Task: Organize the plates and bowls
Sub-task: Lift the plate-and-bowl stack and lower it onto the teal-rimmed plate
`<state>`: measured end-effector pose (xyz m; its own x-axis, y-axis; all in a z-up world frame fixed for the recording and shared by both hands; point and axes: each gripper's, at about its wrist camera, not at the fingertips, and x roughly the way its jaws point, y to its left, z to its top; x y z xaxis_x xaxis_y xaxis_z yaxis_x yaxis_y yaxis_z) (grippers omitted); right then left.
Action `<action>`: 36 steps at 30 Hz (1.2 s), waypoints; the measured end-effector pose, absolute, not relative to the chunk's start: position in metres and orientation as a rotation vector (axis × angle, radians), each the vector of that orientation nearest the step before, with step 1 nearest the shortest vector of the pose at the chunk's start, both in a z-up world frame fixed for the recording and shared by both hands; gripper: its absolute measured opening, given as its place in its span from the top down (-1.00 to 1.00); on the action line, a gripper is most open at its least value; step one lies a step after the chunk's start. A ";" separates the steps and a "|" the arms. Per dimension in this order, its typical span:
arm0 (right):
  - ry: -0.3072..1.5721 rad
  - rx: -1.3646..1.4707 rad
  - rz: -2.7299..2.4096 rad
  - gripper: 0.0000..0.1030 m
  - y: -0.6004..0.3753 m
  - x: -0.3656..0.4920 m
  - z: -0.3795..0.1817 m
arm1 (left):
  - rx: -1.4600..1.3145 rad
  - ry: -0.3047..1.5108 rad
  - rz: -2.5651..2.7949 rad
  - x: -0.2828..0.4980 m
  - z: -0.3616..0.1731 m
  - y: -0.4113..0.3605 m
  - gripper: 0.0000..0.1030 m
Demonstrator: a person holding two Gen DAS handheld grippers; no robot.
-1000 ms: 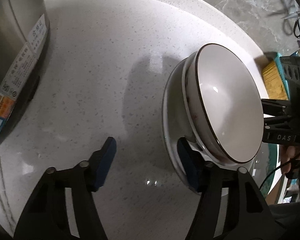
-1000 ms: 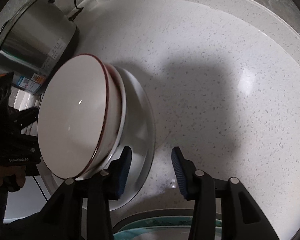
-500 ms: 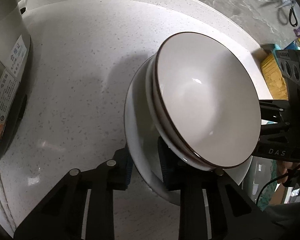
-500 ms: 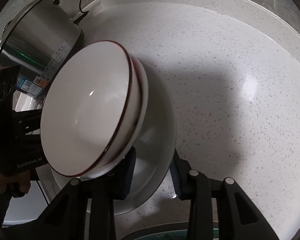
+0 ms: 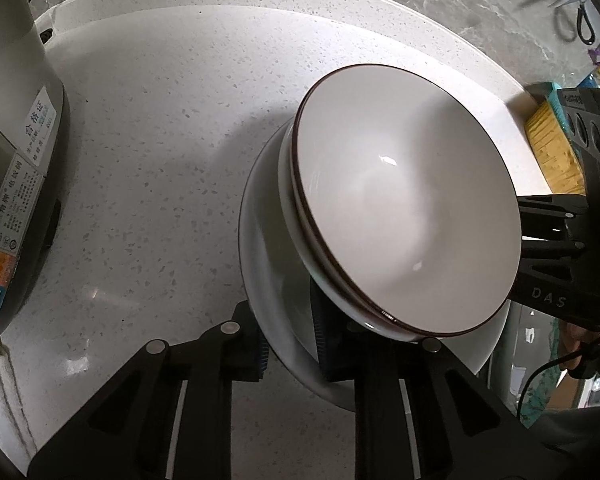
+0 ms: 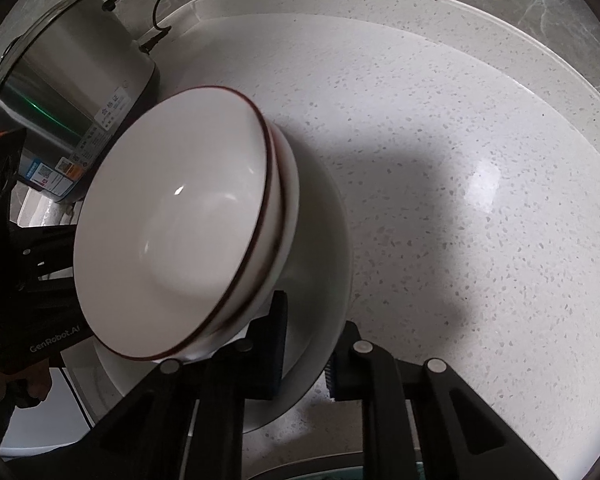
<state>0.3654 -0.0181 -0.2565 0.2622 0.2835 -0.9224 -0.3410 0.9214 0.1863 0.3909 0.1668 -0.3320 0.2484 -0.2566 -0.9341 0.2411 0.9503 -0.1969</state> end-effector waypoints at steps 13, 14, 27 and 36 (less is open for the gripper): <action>1.175 -0.031 0.396 0.68 -0.031 0.349 -0.230 | 0.027 1.216 -0.355 0.380 -0.297 0.153 0.71; 1.173 -0.026 0.392 0.68 -0.032 0.347 -0.228 | 0.032 1.213 -0.358 0.379 -0.294 0.151 0.71; 1.144 0.016 0.325 0.68 -0.046 0.313 -0.193 | 0.070 1.182 -0.444 0.354 -0.247 0.141 0.71; 1.116 0.053 0.239 0.68 -0.066 0.282 -0.167 | 0.100 1.175 -0.552 0.337 -0.224 0.116 0.71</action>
<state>0.2820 -0.0664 -0.1667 0.4167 0.2170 -0.8828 -0.1637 0.9731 0.1620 0.3369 0.1160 -0.2238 0.2699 -0.3579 -0.8939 0.4598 0.8636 -0.2069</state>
